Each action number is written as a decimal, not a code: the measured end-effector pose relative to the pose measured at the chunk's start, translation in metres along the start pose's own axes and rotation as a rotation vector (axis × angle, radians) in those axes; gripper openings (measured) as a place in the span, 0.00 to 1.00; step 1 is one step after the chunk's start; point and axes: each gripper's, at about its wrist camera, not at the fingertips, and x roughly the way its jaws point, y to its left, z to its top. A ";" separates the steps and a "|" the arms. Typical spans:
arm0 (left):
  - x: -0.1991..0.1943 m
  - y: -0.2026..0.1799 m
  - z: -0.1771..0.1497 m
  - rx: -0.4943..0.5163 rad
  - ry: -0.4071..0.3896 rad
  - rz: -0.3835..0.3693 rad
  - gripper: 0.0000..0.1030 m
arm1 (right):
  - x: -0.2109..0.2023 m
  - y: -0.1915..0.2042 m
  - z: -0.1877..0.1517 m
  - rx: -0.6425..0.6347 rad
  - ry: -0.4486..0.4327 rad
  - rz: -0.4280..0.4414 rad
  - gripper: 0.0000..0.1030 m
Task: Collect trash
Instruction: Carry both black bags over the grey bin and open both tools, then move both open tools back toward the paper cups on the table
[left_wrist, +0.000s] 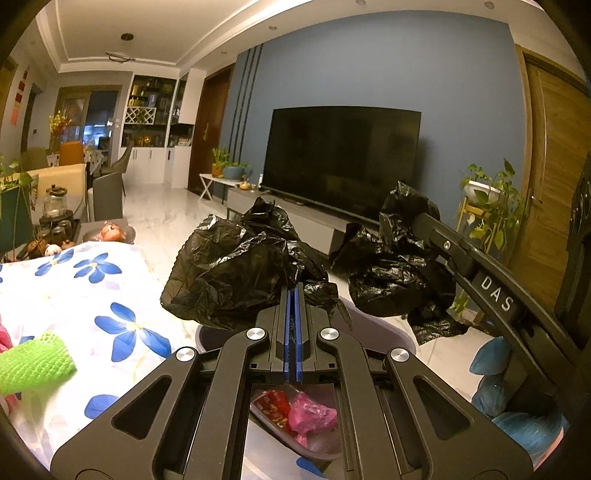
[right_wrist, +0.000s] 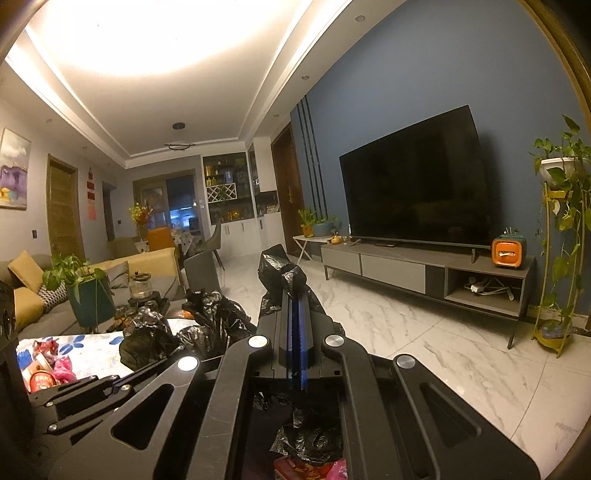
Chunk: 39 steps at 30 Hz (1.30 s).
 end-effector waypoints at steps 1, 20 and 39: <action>0.001 0.000 0.000 0.001 0.002 -0.001 0.01 | 0.001 -0.001 0.000 0.001 0.001 0.001 0.05; 0.014 0.009 -0.011 -0.026 0.037 -0.009 0.54 | 0.005 -0.007 -0.001 0.009 0.005 -0.014 0.41; -0.065 0.053 -0.033 -0.120 -0.020 0.268 0.93 | -0.016 0.000 -0.024 0.035 0.056 0.004 0.79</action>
